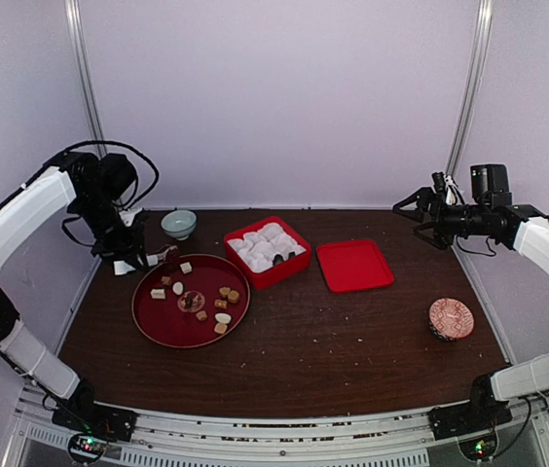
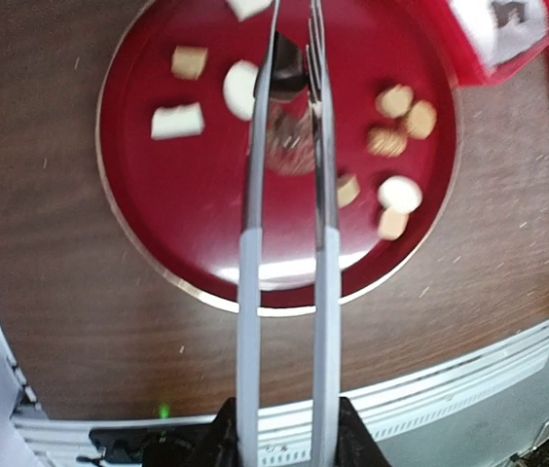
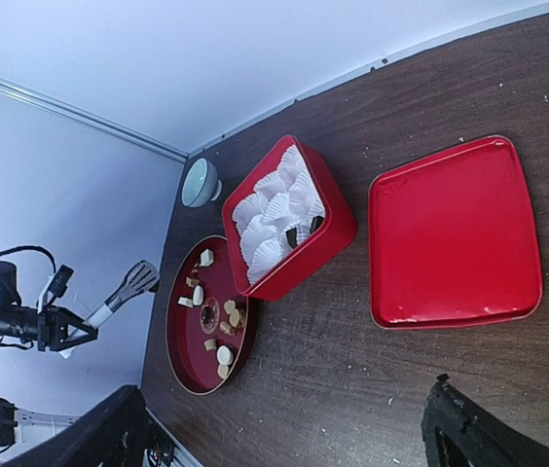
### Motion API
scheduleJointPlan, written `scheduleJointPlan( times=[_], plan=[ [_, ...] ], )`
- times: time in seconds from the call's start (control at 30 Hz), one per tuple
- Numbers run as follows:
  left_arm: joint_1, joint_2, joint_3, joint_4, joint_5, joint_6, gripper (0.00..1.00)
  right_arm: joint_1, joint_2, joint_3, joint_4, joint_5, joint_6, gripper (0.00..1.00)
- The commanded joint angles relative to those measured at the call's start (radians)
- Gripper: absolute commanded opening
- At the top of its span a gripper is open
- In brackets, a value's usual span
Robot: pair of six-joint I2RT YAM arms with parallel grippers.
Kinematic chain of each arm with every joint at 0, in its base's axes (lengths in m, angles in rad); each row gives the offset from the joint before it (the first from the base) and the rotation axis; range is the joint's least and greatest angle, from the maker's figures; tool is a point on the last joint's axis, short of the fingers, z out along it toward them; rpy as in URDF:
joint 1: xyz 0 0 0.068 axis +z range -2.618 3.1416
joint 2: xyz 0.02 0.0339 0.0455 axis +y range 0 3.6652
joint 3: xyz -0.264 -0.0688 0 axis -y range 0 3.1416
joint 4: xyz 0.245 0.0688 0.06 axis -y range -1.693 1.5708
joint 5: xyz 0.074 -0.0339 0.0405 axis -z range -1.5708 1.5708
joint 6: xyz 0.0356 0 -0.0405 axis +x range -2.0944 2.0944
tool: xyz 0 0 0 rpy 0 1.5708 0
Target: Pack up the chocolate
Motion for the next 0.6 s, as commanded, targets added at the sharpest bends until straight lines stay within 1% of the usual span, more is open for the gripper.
scheduleJointPlan(
  times=[0.0,0.17,0.27,0.37,0.47,0.57],
  plan=[
    [-0.040,0.089,0.160,0.115,0.075,0.000,0.09,0.006,-0.012,0.006,0.015,0.018,0.005,1.00],
    [-0.136,0.258,0.351,0.194,0.094,0.013,0.09,0.005,0.001,0.027,-0.004,0.018,-0.009,1.00],
    [-0.160,0.339,0.417,0.264,0.142,-0.002,0.09,0.006,0.015,0.044,-0.025,0.014,-0.023,1.00],
    [-0.195,0.415,0.480,0.284,0.172,0.007,0.09,0.006,0.020,0.055,-0.037,0.014,-0.027,1.00],
    [-0.216,0.469,0.498,0.293,0.186,0.016,0.09,0.005,0.024,0.058,-0.042,0.010,-0.029,1.00],
    [-0.228,0.494,0.468,0.309,0.187,0.020,0.09,0.005,0.023,0.057,-0.050,0.010,-0.030,1.00]
  ],
)
